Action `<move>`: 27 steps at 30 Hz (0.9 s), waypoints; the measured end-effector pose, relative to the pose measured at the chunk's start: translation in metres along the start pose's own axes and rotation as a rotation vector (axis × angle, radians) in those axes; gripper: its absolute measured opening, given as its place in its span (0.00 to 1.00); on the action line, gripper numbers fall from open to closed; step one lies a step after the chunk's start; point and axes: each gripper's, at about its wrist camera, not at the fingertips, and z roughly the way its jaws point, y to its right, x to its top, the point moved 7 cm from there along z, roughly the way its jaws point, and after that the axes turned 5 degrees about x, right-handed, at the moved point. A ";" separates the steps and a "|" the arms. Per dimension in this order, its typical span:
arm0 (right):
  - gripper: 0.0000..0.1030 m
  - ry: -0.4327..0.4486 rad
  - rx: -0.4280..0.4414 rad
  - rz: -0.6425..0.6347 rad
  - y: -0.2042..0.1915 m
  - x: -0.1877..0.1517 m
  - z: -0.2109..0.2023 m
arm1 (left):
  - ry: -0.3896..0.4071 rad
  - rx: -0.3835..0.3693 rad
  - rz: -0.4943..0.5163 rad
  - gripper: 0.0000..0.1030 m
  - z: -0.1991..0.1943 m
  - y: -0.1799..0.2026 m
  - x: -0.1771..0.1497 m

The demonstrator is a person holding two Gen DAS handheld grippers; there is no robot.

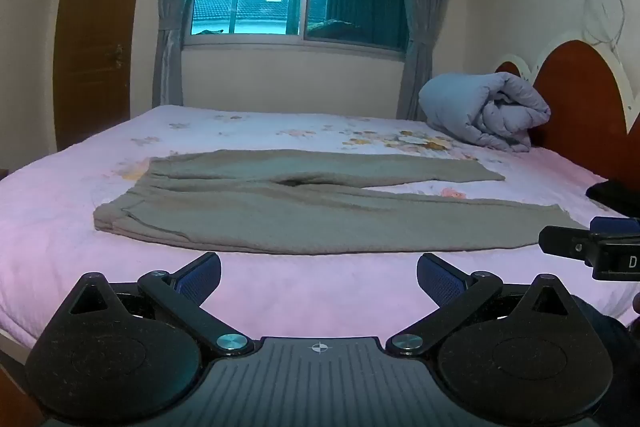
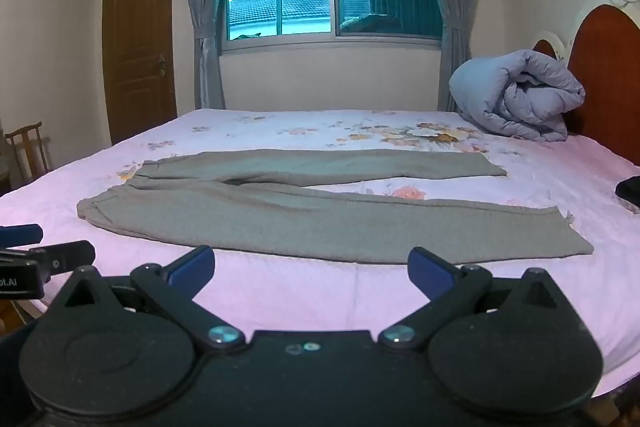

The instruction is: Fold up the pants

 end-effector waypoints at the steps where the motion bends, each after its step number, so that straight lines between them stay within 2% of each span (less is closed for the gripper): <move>1: 0.94 0.004 0.000 0.000 0.000 0.000 0.000 | -0.001 0.002 0.000 1.00 0.000 0.000 0.000; 27: 0.94 -0.003 0.000 0.003 0.000 -0.001 0.002 | -0.016 0.001 0.005 1.00 0.003 0.001 -0.002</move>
